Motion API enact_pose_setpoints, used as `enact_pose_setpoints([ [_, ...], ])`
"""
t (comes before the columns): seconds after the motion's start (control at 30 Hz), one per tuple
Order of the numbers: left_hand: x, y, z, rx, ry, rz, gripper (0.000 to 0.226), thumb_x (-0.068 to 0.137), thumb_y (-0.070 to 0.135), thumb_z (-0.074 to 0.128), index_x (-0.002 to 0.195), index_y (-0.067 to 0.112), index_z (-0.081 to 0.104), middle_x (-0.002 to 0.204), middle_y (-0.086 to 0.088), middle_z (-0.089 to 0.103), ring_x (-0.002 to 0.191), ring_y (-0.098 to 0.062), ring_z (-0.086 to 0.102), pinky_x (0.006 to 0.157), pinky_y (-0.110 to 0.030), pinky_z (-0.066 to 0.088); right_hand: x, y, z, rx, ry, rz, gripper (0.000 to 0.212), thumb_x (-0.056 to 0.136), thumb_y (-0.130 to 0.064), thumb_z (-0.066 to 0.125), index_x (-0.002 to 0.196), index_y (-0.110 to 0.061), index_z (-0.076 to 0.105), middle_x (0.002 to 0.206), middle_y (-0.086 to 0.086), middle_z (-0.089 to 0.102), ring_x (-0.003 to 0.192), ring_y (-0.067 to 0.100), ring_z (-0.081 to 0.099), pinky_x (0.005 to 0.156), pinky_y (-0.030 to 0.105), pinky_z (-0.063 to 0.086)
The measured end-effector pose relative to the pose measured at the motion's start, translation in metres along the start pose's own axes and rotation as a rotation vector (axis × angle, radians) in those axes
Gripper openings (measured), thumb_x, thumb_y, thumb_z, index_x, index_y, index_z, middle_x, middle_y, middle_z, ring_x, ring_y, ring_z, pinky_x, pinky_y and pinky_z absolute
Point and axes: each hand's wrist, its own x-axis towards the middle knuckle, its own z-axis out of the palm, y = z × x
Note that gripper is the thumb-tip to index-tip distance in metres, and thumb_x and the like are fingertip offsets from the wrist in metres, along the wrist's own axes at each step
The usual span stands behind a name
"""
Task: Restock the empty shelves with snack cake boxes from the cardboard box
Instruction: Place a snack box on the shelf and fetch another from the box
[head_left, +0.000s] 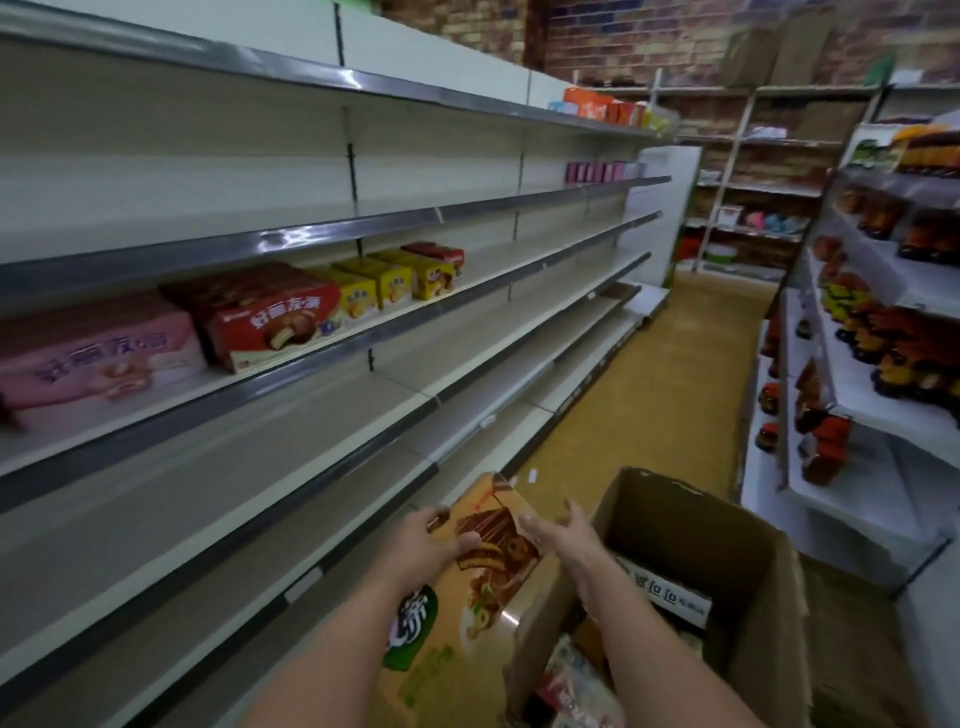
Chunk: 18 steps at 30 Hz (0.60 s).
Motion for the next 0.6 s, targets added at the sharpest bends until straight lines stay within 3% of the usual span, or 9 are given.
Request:
enact_pose_setpoints([
  [0.07, -0.007, -0.009, -0.014, 0.046, -0.037, -0.016, 0.064, 0.079, 0.055, 0.067, 0.135, 0.033, 0.046, 0.099, 0.012, 0.063, 0.077, -0.006, 0.064, 0.064, -0.024, 0.048, 0.005, -0.004, 0.008, -0.158, -0.076, -0.053, 0.094, 0.081, -0.042, 0.071, 0.153, -0.021, 0.014, 0.154, 0.013, 0.028, 0.139, 0.034, 0.031, 0.11, 0.049, 0.03],
  [0.13, -0.013, -0.02, -0.023, 0.045, -0.04, -0.047, 0.062, 0.077, 0.057, 0.067, 0.133, 0.036, 0.048, 0.097, 0.011, 0.066, 0.079, -0.008, 0.066, 0.069, -0.028, 0.052, 0.002, -0.007, 0.021, -0.274, -0.237, -0.03, 0.083, 0.082, -0.044, 0.069, 0.149, -0.021, 0.025, 0.144, 0.013, 0.043, 0.13, 0.031, 0.042, 0.106, 0.045, 0.034],
  [0.27, -0.026, -0.042, -0.038, -0.006, 0.041, -0.105, 0.065, 0.074, 0.06, 0.068, 0.13, 0.032, 0.051, 0.101, 0.007, 0.067, 0.081, -0.012, 0.068, 0.079, -0.037, 0.056, -0.001, -0.005, 0.05, -0.207, -0.369, -0.053, 0.054, 0.082, -0.036, 0.071, 0.128, -0.018, 0.048, 0.112, 0.008, 0.063, 0.108, 0.026, 0.059, 0.099, 0.042, 0.049],
  [0.37, -0.039, -0.052, -0.047, -0.052, 0.191, -0.153, 0.072, 0.074, 0.068, 0.063, 0.133, 0.03, 0.047, 0.121, 0.003, 0.061, 0.099, -0.016, 0.064, 0.088, -0.041, 0.053, 0.002, -0.007, 0.065, -0.118, -0.385, -0.106, 0.036, 0.082, -0.033, 0.071, 0.11, -0.021, 0.053, 0.105, 0.01, 0.066, 0.103, 0.029, 0.061, 0.098, 0.046, 0.049],
  [0.47, -0.053, -0.063, -0.058, 0.089, 0.517, -0.247, 0.075, 0.079, 0.073, 0.049, 0.138, 0.029, 0.041, 0.135, 0.001, 0.054, 0.12, -0.022, 0.053, 0.098, -0.044, 0.046, 0.008, -0.008, 0.068, 0.003, -0.339, -0.104, 0.027, 0.083, -0.032, 0.07, 0.1, -0.021, 0.053, 0.098, 0.01, 0.067, 0.094, 0.027, 0.062, 0.085, 0.041, 0.051],
  [0.53, -0.064, -0.072, -0.064, -0.073, 0.659, -0.336, 0.081, 0.08, 0.07, 0.052, 0.144, 0.023, 0.034, 0.136, -0.005, 0.052, 0.123, -0.027, 0.051, 0.101, -0.046, 0.042, 0.014, -0.006, 0.066, 0.099, -0.308, -0.076, 0.034, 0.082, -0.034, 0.071, 0.105, -0.017, 0.054, 0.099, 0.012, 0.067, 0.094, 0.027, 0.062, 0.076, 0.036, 0.05],
  [0.6, -0.069, -0.078, -0.066, -0.492, 0.634, -0.381, 0.092, 0.077, 0.069, 0.056, 0.147, 0.016, 0.026, 0.126, -0.007, 0.057, 0.116, -0.028, 0.055, 0.104, -0.048, 0.04, 0.021, -0.005, 0.066, 0.17, -0.309, -0.039, 0.05, 0.077, -0.039, 0.073, 0.115, -0.013, 0.054, 0.104, 0.015, 0.069, 0.099, 0.03, 0.063, 0.074, 0.037, 0.052],
])
